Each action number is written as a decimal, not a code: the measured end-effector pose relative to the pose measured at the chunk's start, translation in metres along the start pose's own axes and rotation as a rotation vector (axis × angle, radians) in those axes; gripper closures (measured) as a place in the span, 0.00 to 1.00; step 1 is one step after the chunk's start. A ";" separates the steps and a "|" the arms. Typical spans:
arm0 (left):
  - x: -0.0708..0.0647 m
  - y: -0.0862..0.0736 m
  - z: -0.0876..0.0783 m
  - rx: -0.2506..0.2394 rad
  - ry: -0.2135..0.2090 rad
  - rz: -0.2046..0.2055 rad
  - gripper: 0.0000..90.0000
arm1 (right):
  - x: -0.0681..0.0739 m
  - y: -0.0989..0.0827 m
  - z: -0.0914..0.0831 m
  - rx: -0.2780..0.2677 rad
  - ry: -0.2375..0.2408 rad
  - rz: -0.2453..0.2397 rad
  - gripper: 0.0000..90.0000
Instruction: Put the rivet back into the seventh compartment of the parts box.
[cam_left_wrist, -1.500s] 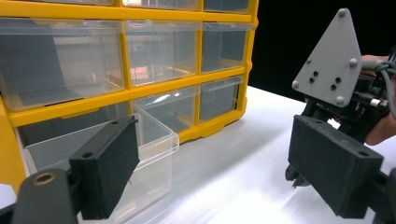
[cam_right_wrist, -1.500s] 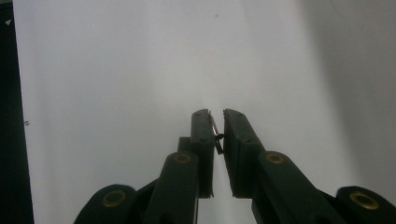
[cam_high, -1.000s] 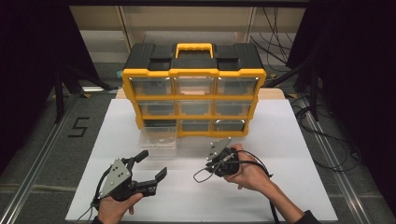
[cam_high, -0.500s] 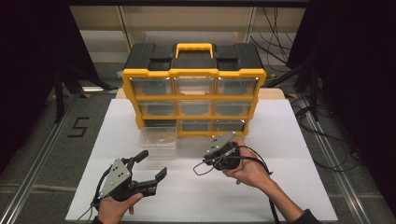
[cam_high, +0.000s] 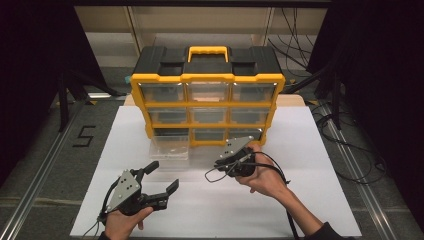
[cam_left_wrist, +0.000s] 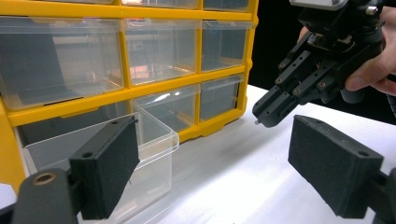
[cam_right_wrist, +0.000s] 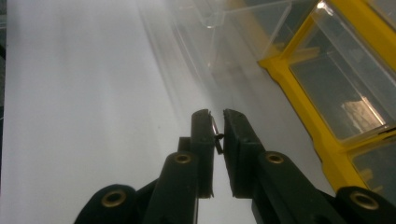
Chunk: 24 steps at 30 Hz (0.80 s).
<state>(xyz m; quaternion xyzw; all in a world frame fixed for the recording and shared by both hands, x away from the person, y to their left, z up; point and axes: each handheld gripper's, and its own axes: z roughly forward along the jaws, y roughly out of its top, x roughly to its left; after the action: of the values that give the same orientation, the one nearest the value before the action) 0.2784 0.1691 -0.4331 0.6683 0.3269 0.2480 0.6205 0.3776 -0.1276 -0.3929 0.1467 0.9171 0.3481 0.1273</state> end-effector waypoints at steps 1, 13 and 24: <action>0.000 0.000 0.000 -0.001 0.000 0.000 0.18 | 0.000 0.001 0.000 -0.004 -0.009 -0.003 0.92; 0.000 0.000 0.000 -0.002 -0.001 0.000 0.18 | -0.004 0.015 0.003 -0.045 -0.020 -0.001 0.92; 0.000 0.000 0.000 0.002 -0.001 -0.002 0.18 | -0.008 0.024 0.006 -0.074 -0.020 0.000 0.92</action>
<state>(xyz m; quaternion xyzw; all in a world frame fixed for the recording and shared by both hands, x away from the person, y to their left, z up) 0.2783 0.1697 -0.4331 0.6684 0.3277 0.2469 0.6204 0.3918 -0.1094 -0.3801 0.1456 0.9022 0.3804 0.1419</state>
